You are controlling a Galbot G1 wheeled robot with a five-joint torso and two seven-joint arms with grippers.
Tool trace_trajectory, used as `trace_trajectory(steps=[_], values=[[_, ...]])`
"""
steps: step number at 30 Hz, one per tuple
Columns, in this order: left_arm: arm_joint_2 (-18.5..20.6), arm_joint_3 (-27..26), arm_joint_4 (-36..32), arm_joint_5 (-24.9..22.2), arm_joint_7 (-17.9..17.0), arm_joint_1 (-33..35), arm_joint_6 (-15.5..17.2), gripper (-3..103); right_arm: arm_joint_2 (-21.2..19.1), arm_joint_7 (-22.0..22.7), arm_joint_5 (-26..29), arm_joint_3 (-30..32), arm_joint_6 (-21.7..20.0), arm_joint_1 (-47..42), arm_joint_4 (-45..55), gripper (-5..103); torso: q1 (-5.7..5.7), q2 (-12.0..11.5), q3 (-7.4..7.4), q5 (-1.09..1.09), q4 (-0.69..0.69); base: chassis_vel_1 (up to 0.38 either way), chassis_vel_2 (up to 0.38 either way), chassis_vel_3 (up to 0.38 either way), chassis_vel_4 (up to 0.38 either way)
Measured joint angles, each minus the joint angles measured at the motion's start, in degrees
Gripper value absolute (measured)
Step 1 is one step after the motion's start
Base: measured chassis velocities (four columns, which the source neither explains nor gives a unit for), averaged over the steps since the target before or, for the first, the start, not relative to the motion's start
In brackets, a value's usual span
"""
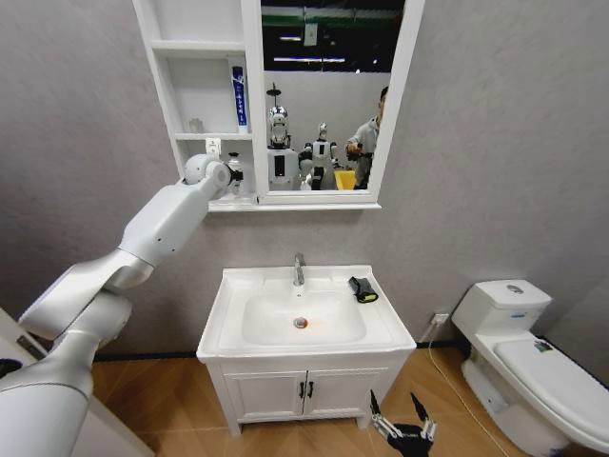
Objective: Move facial cleanser and shampoo from washbasin to cabinet, then wipe washbasin with towel.
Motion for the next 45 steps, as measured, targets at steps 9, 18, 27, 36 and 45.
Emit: trace_trajectory(steps=[9,18,27,36,45], values=[[-2.79,-1.29,3.34,1.75,0.53,0.25,-0.29,30,0.19,-0.74,0.64,1.48,-0.17,-0.19,0.22,100,0.00,0.00,0.00,0.02,-0.02,0.000,0.000,0.000,0.000],[-1.51,-2.30,1.55,3.82,0.73,2.13,-0.54,66,0.32,-1.77,1.22,2.26,-0.10,-0.28,-0.11,100,0.00,0.01,0.00,0.00,-0.02,0.000,0.000,0.000,0.000],[5.54,-1.82,-12.16,-1.98,-1.48,5.23,0.70,97,0.27,-1.68,0.69,1.18,-1.76,1.45,-0.17,100,0.00,0.01,0.00,0.00,-0.01,0.000,0.000,0.000,0.000],[20.49,-4.72,-34.38,-9.14,-3.19,15.47,2.75,100,0.22,-1.53,0.61,0.84,-2.72,1.75,0.17,100,-0.01,0.01,0.00,-0.01,-0.02,0.000,0.000,0.000,0.000],[39.79,-28.19,-54.49,1.77,10.60,52.65,-2.45,100,0.39,-2.45,1.82,0.36,-6.39,0.98,0.55,100,-0.01,0.01,-0.01,-0.03,0.00,0.000,0.000,0.000,0.000]])
